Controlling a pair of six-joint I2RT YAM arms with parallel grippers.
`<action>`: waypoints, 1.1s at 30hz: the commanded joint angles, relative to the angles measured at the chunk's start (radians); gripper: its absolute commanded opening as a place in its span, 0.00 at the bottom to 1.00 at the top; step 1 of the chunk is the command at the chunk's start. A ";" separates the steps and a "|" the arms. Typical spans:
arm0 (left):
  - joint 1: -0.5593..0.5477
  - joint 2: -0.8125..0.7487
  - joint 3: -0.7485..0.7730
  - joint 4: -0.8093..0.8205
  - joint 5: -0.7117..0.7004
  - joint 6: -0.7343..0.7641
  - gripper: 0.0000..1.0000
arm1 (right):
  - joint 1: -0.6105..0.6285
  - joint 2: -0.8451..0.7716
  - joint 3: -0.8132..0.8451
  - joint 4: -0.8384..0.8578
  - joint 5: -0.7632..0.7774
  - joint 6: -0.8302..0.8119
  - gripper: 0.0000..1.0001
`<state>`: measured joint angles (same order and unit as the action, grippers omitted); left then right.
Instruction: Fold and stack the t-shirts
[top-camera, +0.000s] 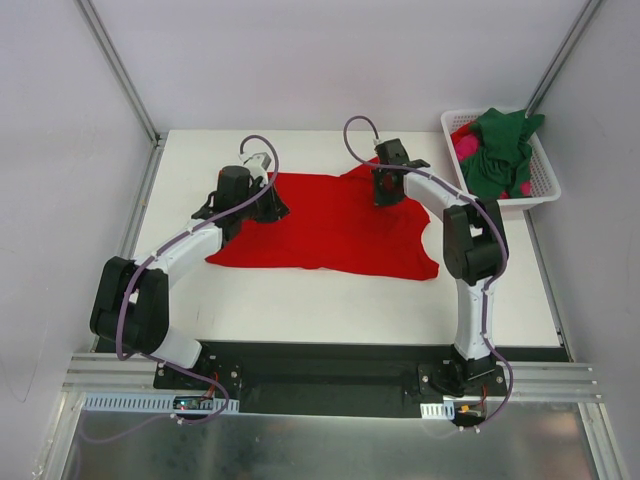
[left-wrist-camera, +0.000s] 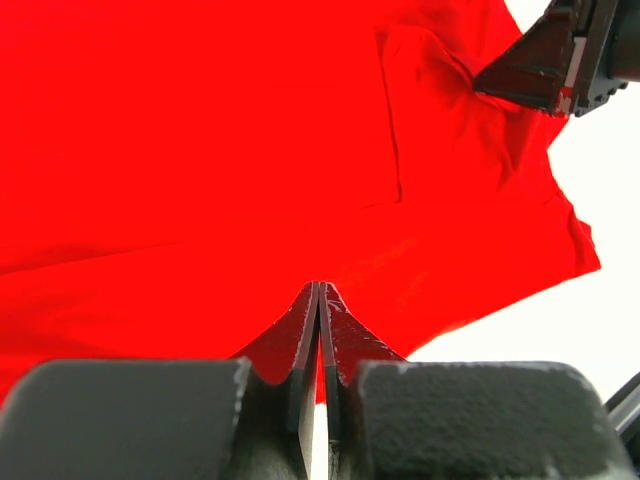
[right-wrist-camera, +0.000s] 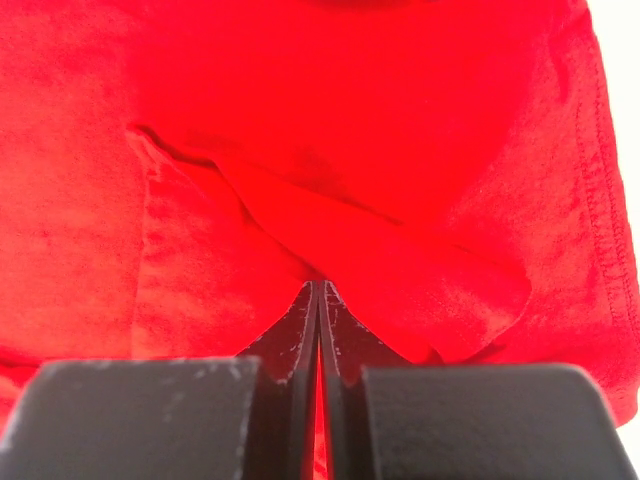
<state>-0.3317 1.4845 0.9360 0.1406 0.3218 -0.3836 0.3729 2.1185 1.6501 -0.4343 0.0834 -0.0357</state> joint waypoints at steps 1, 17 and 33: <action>0.011 -0.046 -0.003 0.022 -0.009 0.023 0.00 | 0.000 0.006 0.043 -0.032 0.013 -0.018 0.01; 0.023 -0.038 -0.008 0.024 -0.001 0.014 0.00 | 0.000 0.017 0.037 -0.052 -0.017 -0.006 0.01; 0.033 -0.033 -0.012 0.024 0.000 0.014 0.00 | 0.000 0.061 0.073 -0.090 0.006 -0.012 0.01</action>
<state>-0.3126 1.4841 0.9329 0.1410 0.3214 -0.3782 0.3729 2.1693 1.6714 -0.4881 0.0727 -0.0387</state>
